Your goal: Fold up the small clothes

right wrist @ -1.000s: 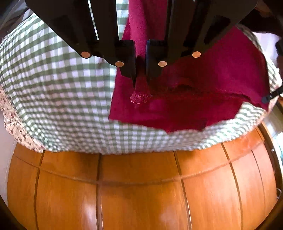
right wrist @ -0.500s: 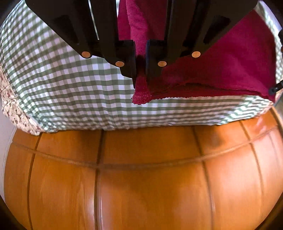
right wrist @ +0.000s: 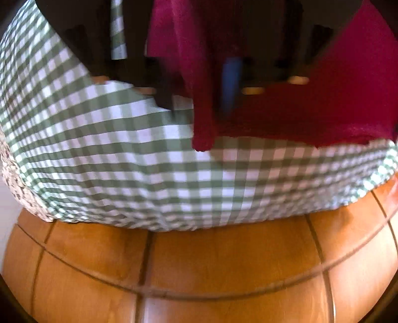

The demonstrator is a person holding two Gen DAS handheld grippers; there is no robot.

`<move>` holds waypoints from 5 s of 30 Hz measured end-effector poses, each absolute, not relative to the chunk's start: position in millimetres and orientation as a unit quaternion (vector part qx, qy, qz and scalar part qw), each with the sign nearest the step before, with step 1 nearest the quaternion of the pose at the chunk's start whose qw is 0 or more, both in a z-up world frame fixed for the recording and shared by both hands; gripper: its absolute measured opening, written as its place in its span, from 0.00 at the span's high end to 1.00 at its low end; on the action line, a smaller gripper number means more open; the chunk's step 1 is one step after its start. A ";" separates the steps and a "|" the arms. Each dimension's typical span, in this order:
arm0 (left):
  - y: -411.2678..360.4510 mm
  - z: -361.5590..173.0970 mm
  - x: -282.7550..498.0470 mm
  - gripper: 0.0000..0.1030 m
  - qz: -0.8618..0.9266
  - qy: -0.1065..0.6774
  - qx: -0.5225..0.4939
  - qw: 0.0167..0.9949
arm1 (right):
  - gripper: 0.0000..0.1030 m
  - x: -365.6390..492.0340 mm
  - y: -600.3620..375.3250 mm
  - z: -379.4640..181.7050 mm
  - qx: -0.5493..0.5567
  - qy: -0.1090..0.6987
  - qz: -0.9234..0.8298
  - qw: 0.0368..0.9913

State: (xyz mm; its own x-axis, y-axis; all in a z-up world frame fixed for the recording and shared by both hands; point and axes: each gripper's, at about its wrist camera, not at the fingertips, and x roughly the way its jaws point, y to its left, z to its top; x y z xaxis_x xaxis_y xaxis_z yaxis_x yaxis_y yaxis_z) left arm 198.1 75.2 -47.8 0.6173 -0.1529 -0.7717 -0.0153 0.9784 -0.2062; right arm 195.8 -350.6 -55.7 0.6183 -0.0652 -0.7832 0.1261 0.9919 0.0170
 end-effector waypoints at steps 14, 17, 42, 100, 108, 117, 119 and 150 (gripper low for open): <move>110.2 -66.1 39.0 0.62 -0.178 0.445 -0.187 0.857 | 0.23 88.1 -292.6 -51.7 0.081 0.435 0.056 0.895; 93.3 -82.1 34.7 0.87 -0.152 0.475 -0.142 0.855 | 0.23 86.4 -289.3 -65.5 0.071 0.442 0.048 0.893; -6.9 -48.8 29.6 0.68 -0.197 0.426 -0.075 0.880 | 0.53 -5.2 -385.9 -55.1 0.162 0.466 0.055 0.868; 68.5 -26.9 28.7 0.38 -0.041 0.405 -0.122 0.905 | 0.36 43.7 -366.5 -41.0 0.110 0.444 -0.003 0.889; 86.2 -34.7 80.4 0.49 -0.047 0.421 -0.163 0.891 | 0.42 102.2 -366.2 -36.3 0.109 0.434 -0.014 0.894; 64.7 -58.4 121.8 0.88 -0.081 0.464 -0.168 0.866 | 0.94 137.3 -356.4 -53.4 0.091 0.469 0.003 0.879; 60.5 -57.3 118.9 0.92 -0.080 0.456 -0.162 0.871 | 0.95 127.6 -355.2 -45.6 0.059 0.455 -0.017 0.888; -12.6 -16.6 66.7 0.56 -0.025 0.383 -0.025 0.923 | 0.25 86.1 -400.5 -70.0 0.224 0.465 0.033 0.856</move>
